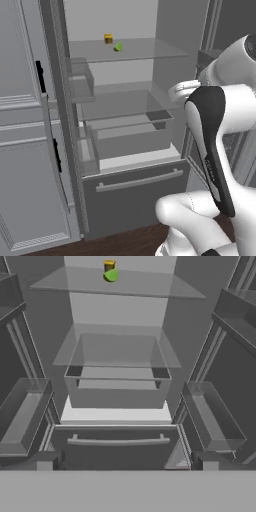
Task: Grab a lemon wedge from the fridge and one ice cube from the ice bowl, and put them in the glass of lemonade.
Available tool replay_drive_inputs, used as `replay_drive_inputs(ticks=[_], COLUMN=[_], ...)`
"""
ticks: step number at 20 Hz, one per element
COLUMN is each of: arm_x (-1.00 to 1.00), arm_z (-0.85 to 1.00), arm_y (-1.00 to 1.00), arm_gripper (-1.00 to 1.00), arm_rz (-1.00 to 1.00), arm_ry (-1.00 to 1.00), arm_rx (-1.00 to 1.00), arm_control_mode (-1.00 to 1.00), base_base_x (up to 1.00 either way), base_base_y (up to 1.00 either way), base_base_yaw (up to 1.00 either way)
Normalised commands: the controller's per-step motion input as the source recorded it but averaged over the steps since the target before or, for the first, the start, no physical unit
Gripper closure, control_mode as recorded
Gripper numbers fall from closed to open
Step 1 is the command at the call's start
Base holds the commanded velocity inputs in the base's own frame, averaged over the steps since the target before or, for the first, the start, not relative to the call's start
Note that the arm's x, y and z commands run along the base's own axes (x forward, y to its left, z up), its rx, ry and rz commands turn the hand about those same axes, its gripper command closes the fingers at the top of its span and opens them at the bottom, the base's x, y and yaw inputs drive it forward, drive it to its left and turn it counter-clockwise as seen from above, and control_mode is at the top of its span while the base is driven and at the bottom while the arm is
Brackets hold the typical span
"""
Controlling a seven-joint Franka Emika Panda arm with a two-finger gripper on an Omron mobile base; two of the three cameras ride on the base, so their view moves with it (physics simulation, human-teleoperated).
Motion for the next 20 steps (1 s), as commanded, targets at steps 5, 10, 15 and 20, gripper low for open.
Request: replay_drive_inputs(ticks=[5,10,15,20], arm_x=[0.0,0.0,0.0,0.0], arm_z=[0.0,0.0,0.0,0.07], arm_y=[0.0,0.0,0.0,0.0], arm_gripper=[-1.0,-1.0,-1.0,-1.0], arm_rz=[0.0,0.0,0.0,0.0], arm_ry=[0.0,0.0,0.0,-0.01], arm_rx=[0.0,0.0,0.0,0.0], arm_control_mode=[1.0,1.0,1.0,-1.0], base_base_x=[1.0,0.81,0.7,0.05], base_base_y=[0.0,0.0,0.02,0.0], base_base_yaw=[0.04,-0.04,-0.08,-0.01])
